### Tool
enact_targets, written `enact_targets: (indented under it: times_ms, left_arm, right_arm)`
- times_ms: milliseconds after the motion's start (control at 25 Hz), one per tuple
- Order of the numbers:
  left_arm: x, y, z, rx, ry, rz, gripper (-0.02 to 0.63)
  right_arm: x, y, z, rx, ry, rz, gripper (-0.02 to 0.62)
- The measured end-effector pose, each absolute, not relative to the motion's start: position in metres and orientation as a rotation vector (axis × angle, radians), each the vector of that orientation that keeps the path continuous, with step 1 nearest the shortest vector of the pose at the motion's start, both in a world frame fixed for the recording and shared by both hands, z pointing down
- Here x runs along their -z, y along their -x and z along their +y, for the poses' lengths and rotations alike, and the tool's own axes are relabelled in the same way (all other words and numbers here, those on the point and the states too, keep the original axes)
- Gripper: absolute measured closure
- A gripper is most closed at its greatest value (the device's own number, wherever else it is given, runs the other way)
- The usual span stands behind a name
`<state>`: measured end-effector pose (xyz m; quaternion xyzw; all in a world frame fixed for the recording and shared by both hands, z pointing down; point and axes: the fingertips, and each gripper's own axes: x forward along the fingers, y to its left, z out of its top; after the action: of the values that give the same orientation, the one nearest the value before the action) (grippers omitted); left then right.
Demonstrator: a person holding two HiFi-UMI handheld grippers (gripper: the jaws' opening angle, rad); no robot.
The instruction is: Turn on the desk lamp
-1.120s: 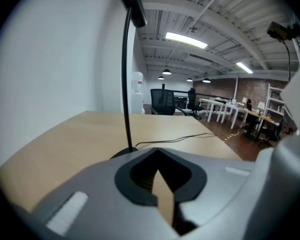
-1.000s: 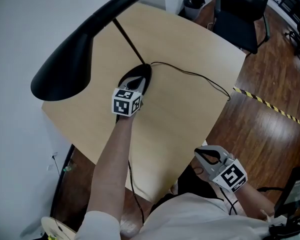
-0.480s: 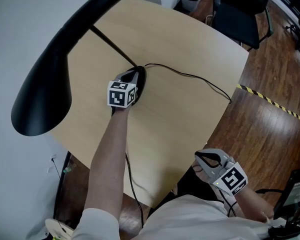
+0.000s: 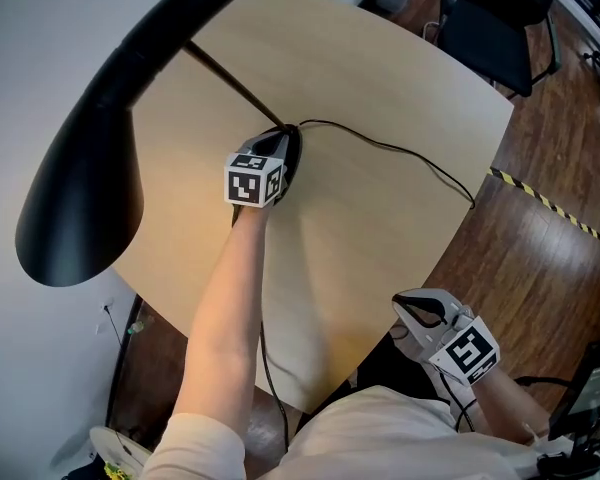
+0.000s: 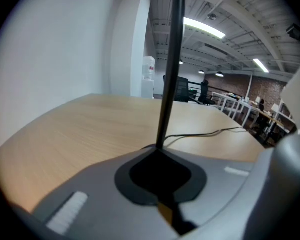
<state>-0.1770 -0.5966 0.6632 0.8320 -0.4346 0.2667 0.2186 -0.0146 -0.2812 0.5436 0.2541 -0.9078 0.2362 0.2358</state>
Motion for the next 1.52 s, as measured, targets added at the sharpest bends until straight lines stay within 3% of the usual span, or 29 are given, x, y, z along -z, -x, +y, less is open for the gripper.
enact_targets:
  times_ms: [320, 680, 1320, 1520]
  left_arm:
    - [-0.672, 0.142, -0.63, -0.707, -2.311, -1.211, 0.591]
    - [-0.606, 0.146, -0.59, -0.588, -2.471, -1.243, 0.591]
    - [-0.493, 0.133, -0.413, -0.454, -2.642, -1.171, 0.591]
    - [-0.44, 0.165, -0.321, -0.349, -2.722, -1.159, 0.591]
  right_arm:
    - [-0.562, -0.02, -0.32, -0.643, -0.655, -2.494, 0.592]
    - [-0.543, -0.001, -0.307, -0.535, -0.631, -2.538, 0.592]
    - [-0.493, 0.027, -0.23, -0.394, -0.623, -2.625, 0.592]
    - [-0.467, 0.058, -0.185, -0.339, -0.661, -2.632, 0.592]
